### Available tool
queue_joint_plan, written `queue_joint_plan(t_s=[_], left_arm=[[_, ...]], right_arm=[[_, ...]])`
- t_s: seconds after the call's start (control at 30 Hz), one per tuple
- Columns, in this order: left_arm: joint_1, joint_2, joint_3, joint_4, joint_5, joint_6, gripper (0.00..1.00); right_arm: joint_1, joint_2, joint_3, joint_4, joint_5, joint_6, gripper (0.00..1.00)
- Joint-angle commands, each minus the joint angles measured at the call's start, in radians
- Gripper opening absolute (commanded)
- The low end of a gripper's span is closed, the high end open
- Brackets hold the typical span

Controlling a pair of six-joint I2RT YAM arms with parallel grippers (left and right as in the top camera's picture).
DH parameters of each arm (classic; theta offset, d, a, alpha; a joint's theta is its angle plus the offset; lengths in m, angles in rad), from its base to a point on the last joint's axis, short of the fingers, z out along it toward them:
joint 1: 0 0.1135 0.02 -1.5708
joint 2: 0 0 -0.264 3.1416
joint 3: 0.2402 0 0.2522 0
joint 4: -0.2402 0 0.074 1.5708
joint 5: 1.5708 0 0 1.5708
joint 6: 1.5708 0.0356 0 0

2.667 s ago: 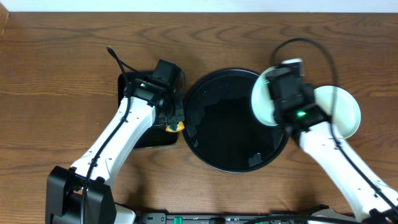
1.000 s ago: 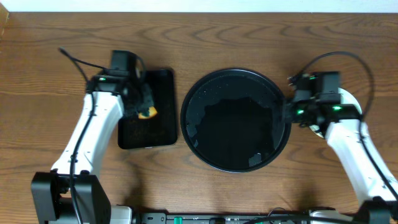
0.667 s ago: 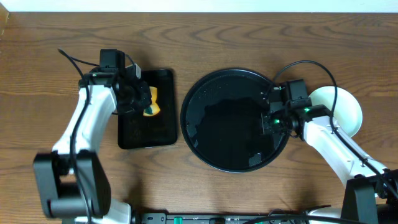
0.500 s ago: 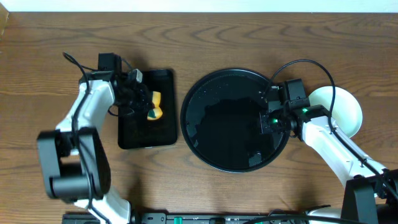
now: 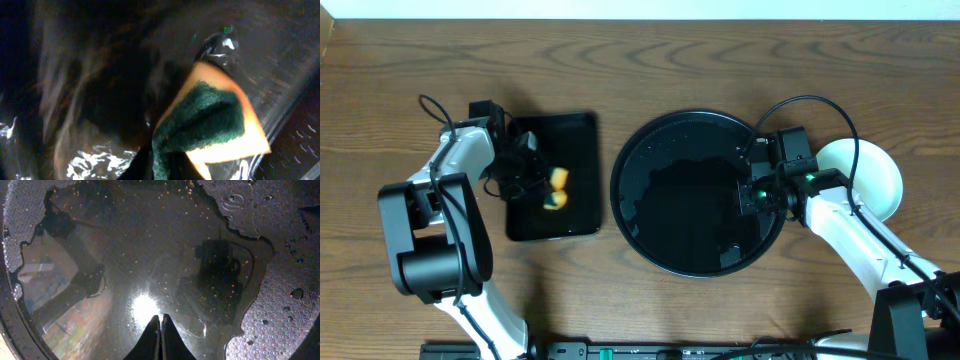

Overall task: Clean dirty plates on tray and stack at the side
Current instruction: 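Lower the sponge into the black tray and open the left gripper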

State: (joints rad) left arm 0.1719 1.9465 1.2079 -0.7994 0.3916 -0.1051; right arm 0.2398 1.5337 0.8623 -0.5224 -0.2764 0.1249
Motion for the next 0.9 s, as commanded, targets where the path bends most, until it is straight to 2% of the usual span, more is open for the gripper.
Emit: queue_joint_plan(t_s=[0.0,0.1,0.2,0.23,0.37,0.43,0.5,0.73,0.87], left_arm=[[0.02,0.022,-0.008,-0.001,-0.29,-0.088,0.13],[0.003,0.022,-0.008,0.013,-0.151,-0.028,0.13],[-0.035,0.022,-0.008,0.024,0.107,0.159,0.13],[-0.049,0.022,-0.008,0.023,0.158,0.189,0.13],[-0.111,0.022,-0.008,0.009,0.196,0.232,0.13],[-0.146,0.022,-0.008,-0.007,0.189,0.279,0.13],[-0.169,0.022,-0.008,-0.005,0.126,0.26,0.12],[-0.15,0.02,-0.008,-0.012,-0.263,-0.005,0.11],[-0.13,0.008,0.003,-0.035,-0.299,-0.048,0.11]], right_arm=[[0.007,0.003,-0.002,0.003,0.003,0.002,0.01],[0.007,0.003,-0.002,0.003,0.003,0.002,0.01],[0.007,0.003,-0.002,0.003,0.003,0.001,0.01],[0.007,0.003,-0.002,0.003,0.003,0.002,0.01],[0.007,0.003,-0.002,0.003,0.003,0.002,0.01],[0.007,0.003,-0.002,0.003,0.003,0.001,0.01],[0.007,0.003,-0.002,0.003,0.003,0.002,0.01],[0.007,0.003,-0.002,0.003,0.003,0.001,0.01],[0.007,0.003,-0.002,0.003,0.003,0.001,0.01]])
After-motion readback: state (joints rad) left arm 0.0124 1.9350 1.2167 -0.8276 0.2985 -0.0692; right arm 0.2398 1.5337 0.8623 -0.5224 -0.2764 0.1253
